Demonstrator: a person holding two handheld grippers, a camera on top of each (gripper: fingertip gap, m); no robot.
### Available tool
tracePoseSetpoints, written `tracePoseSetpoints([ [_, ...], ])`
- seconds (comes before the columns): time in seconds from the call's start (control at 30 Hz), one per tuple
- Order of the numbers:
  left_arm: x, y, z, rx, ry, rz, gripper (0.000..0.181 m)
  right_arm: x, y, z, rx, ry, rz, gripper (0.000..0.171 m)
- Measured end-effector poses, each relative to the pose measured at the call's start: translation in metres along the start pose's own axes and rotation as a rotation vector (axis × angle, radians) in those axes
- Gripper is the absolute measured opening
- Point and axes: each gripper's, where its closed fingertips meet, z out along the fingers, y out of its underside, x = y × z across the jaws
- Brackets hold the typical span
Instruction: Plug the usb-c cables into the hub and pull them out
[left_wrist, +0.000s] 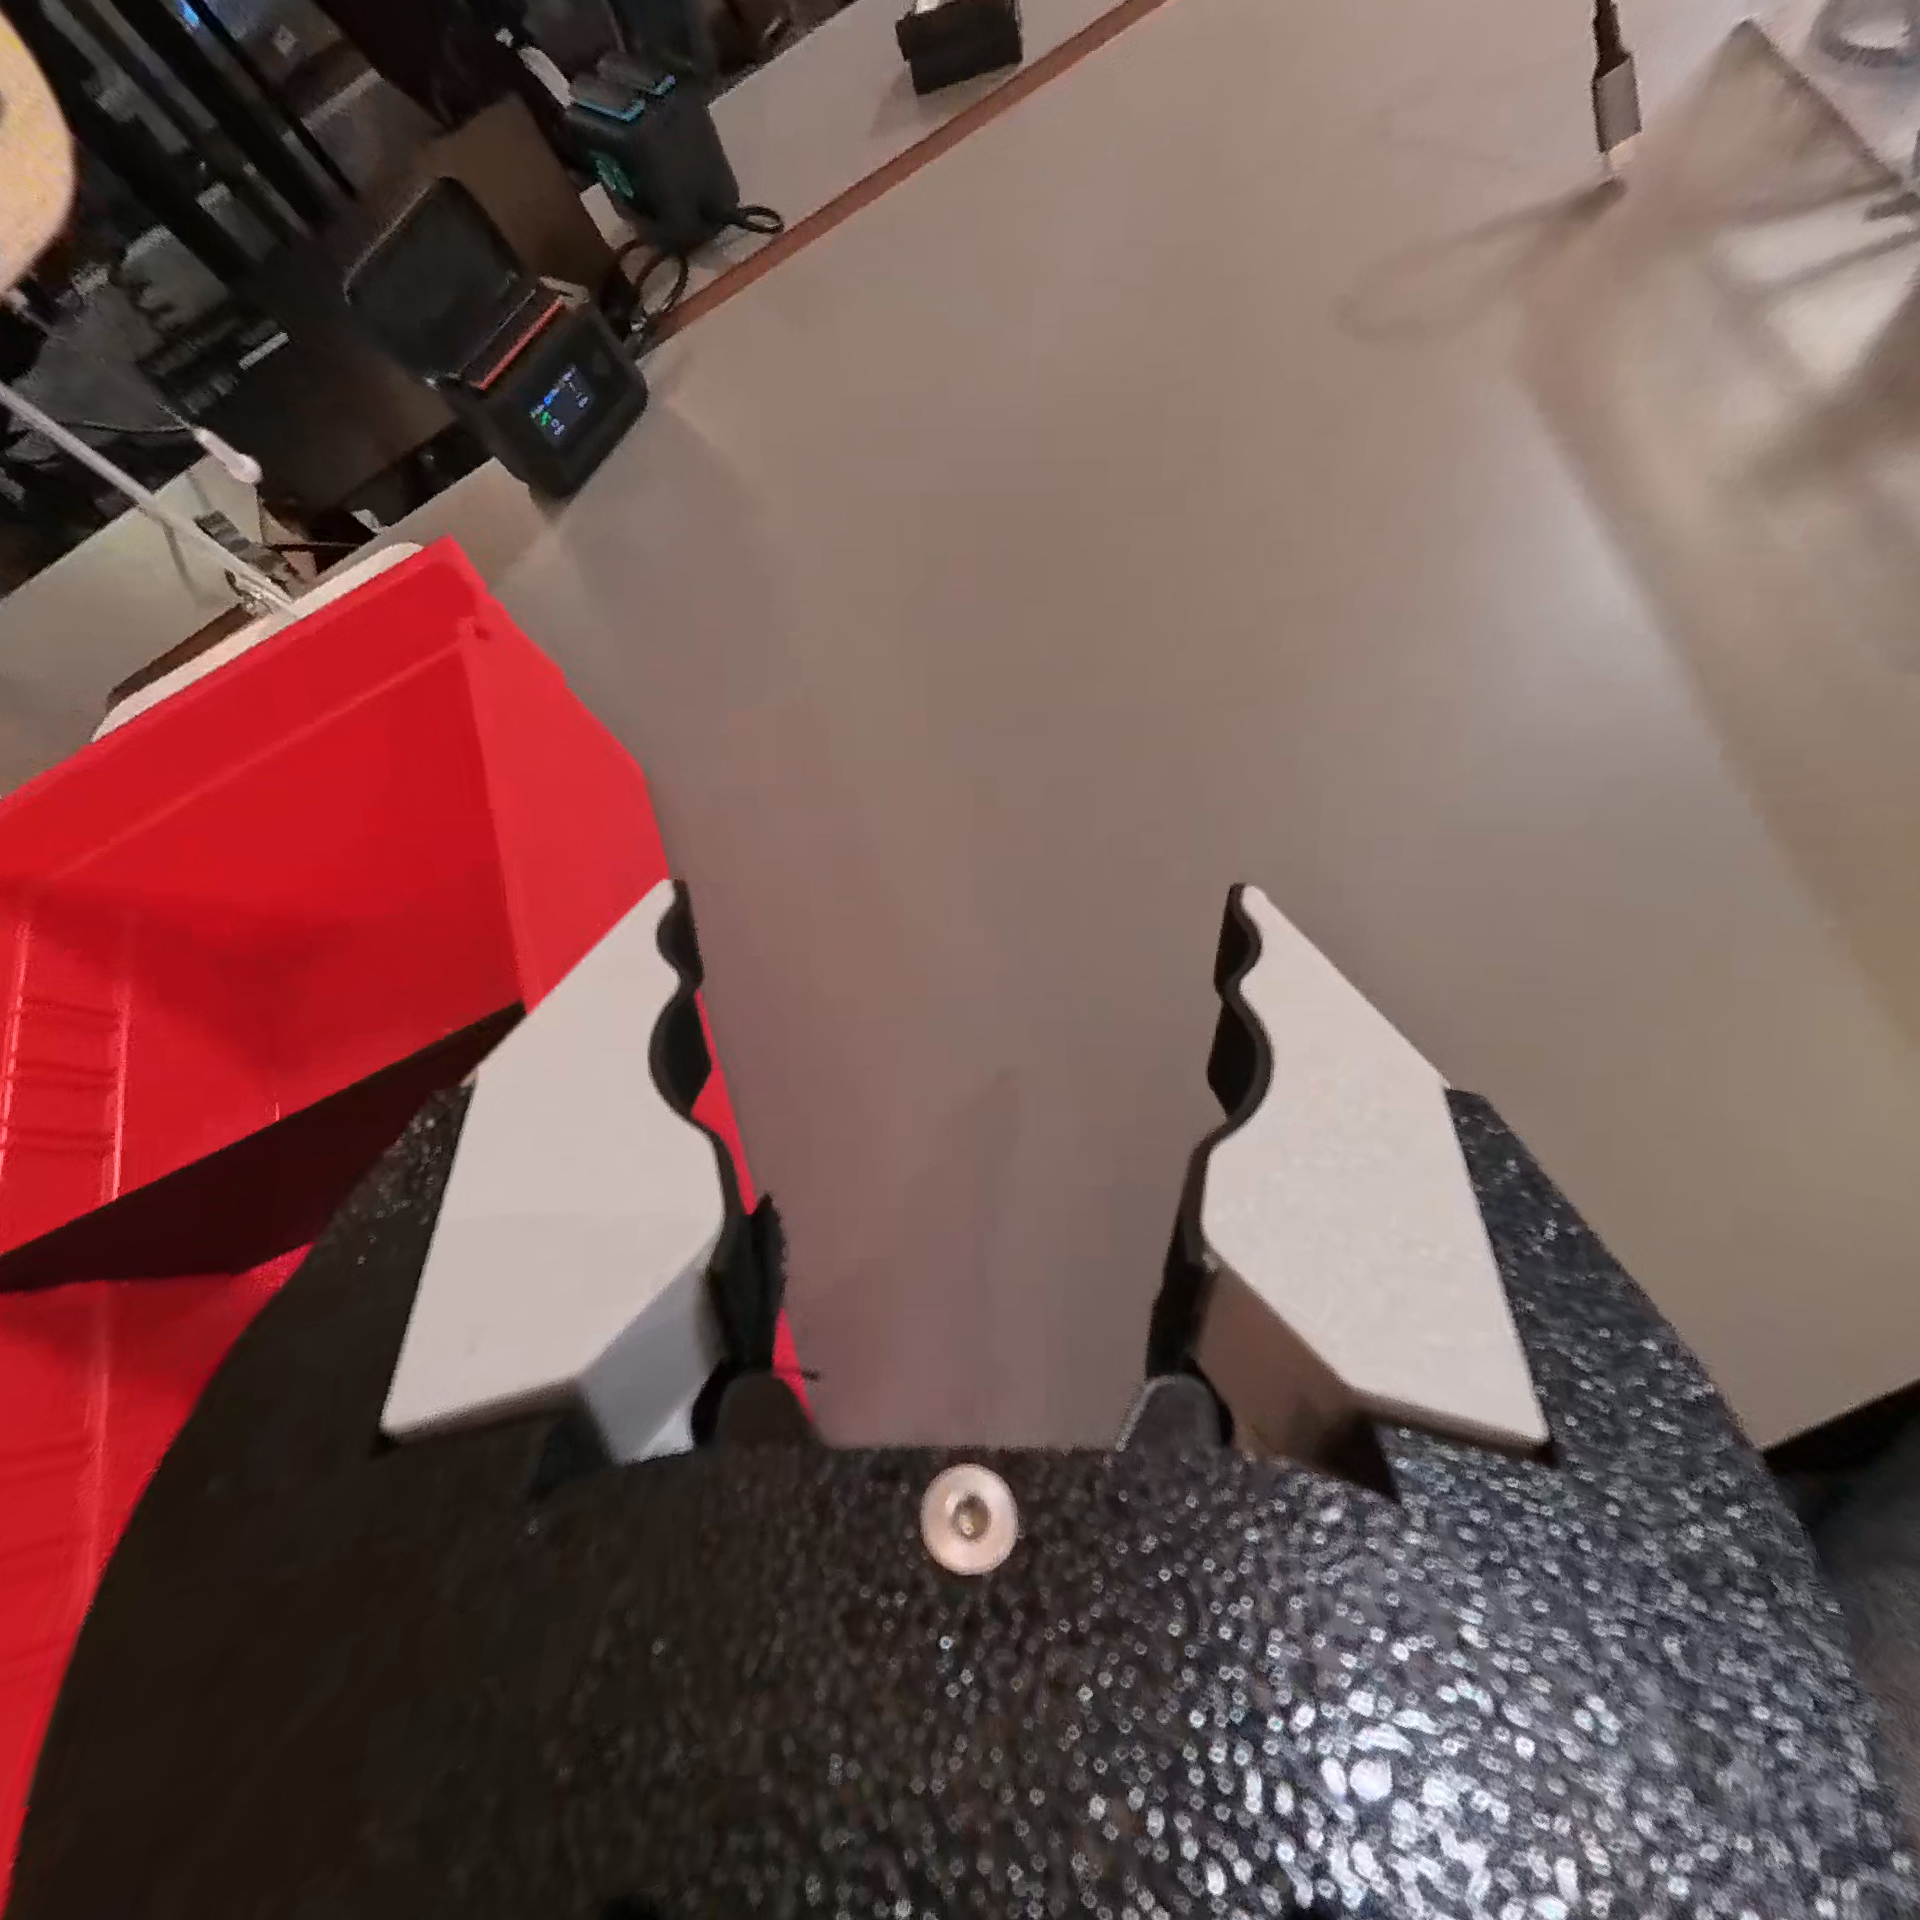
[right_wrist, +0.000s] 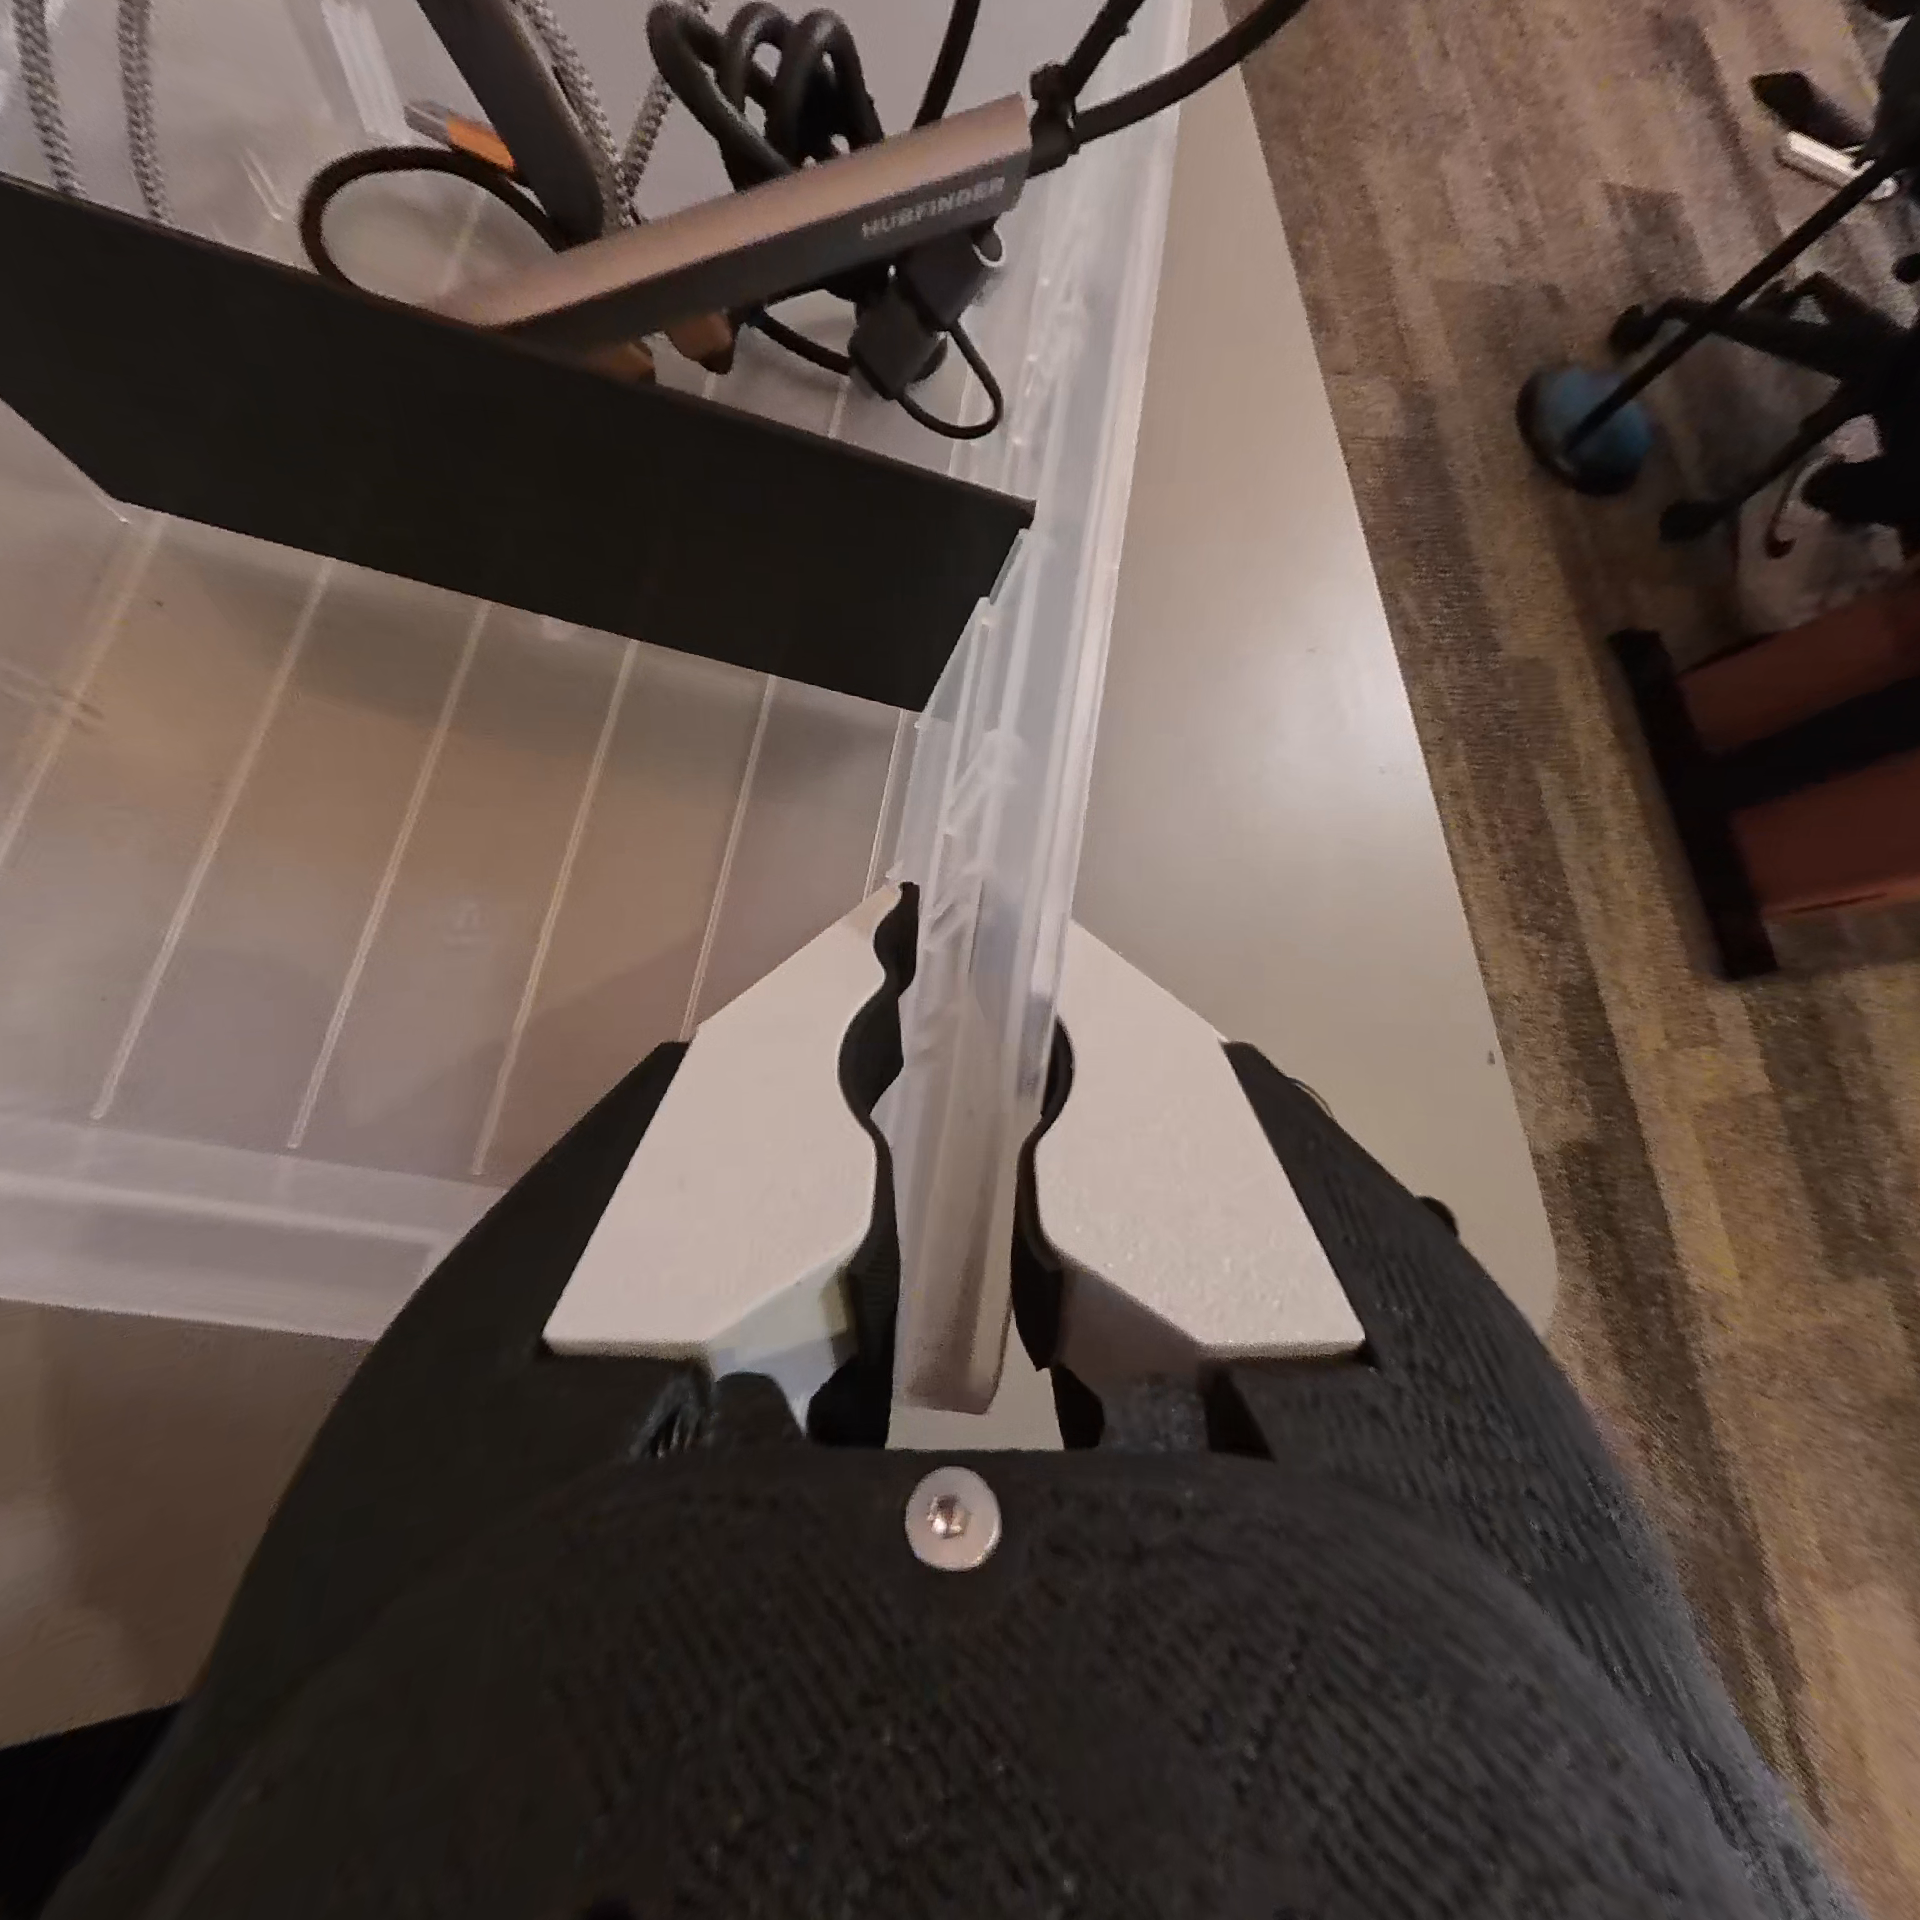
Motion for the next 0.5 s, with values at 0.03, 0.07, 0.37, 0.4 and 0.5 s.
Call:
tracePoseSetpoints([
  [0.03, -0.003, 0.0, -0.002, 0.001, -0.009, -0.002, 0.096, -0.002, 0.0, 0.0, 0.002, -0.023, 0.012, 0.01],
  [0.07, -0.007, -0.001, -0.005, 0.004, -0.027, -0.002, 0.096, -0.003, 0.0, 0.0, 0.004, -0.038, 0.025, 0.008],
  [0.37, -0.072, 0.02, -0.021, -0.072, -0.254, -0.071, 0.093, -0.004, -0.001, 0.0, 0.008, -0.049, 0.03, 0.007],
  [0.4, -0.078, 0.028, -0.021, -0.1, -0.27, -0.085, 0.094, -0.004, -0.001, 0.0, 0.008, -0.049, 0.03, 0.007],
  [0.5, -0.084, 0.053, -0.016, -0.185, -0.237, -0.156, 0.095, -0.005, -0.002, 0.0, 0.01, -0.052, 0.029, 0.006],
])
